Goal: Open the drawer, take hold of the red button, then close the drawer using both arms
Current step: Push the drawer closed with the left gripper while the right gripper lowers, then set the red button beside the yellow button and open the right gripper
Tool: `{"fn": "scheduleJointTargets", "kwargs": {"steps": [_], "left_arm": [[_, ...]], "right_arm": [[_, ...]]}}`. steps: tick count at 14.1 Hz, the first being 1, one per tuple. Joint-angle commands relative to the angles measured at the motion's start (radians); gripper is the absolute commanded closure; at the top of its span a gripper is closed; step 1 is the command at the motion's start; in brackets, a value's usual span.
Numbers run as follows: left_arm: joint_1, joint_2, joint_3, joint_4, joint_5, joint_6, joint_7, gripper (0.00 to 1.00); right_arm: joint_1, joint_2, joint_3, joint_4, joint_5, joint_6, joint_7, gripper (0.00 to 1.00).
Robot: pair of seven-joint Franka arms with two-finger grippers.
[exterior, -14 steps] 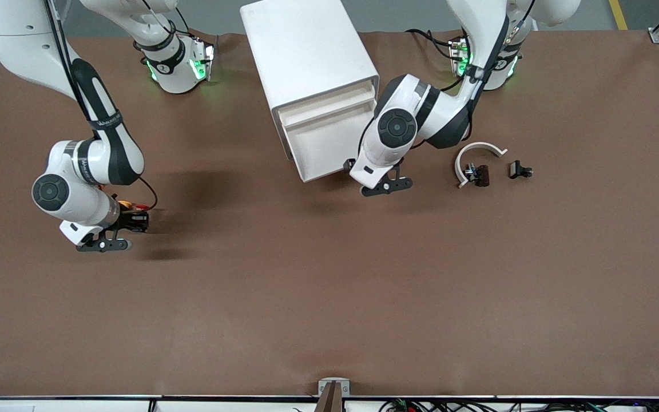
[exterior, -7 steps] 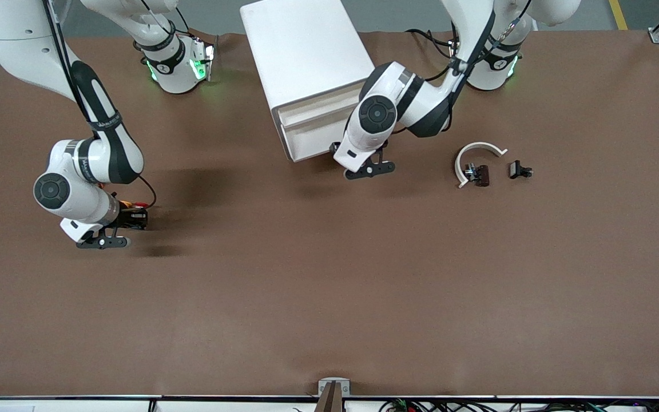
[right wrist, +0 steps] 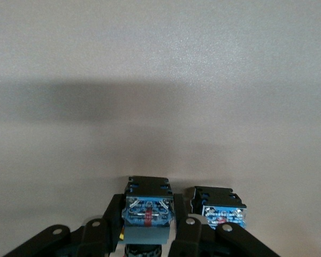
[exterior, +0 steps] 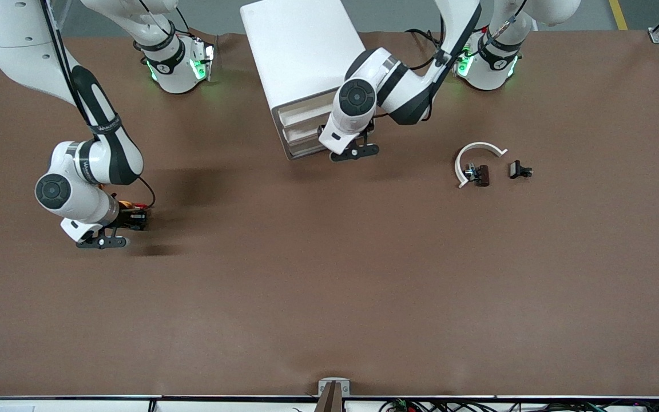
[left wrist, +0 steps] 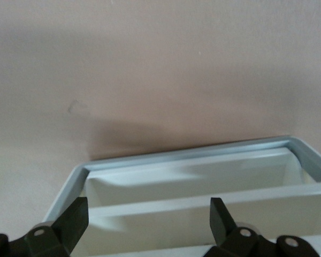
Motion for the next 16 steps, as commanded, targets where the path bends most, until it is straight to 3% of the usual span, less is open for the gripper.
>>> {"fn": "scheduleJointTargets", "kwargs": {"steps": [1, 5, 10, 16], "left_arm": [[0.001, -0.032, -0.032, -0.027, -0.012, 0.002, -0.034, 0.0], [-0.001, -0.031, -0.055, -0.027, -0.012, 0.002, -0.064, 0.0], [-0.001, -0.028, -0.096, -0.027, -0.012, 0.003, -0.097, 0.0], [0.004, -0.026, -0.092, -0.016, 0.0, 0.003, -0.107, 0.0]], "right_arm": [[-0.022, -0.009, 0.018, -0.009, -0.024, 0.002, -0.001, 0.0], [-0.016, -0.045, 0.023, 0.003, -0.024, -0.078, 0.013, 0.0], [0.002, -0.168, 0.029, 0.062, -0.018, -0.274, 0.018, 0.0], [0.056, -0.331, 0.029, 0.125, -0.013, -0.461, 0.071, 0.0]]}}
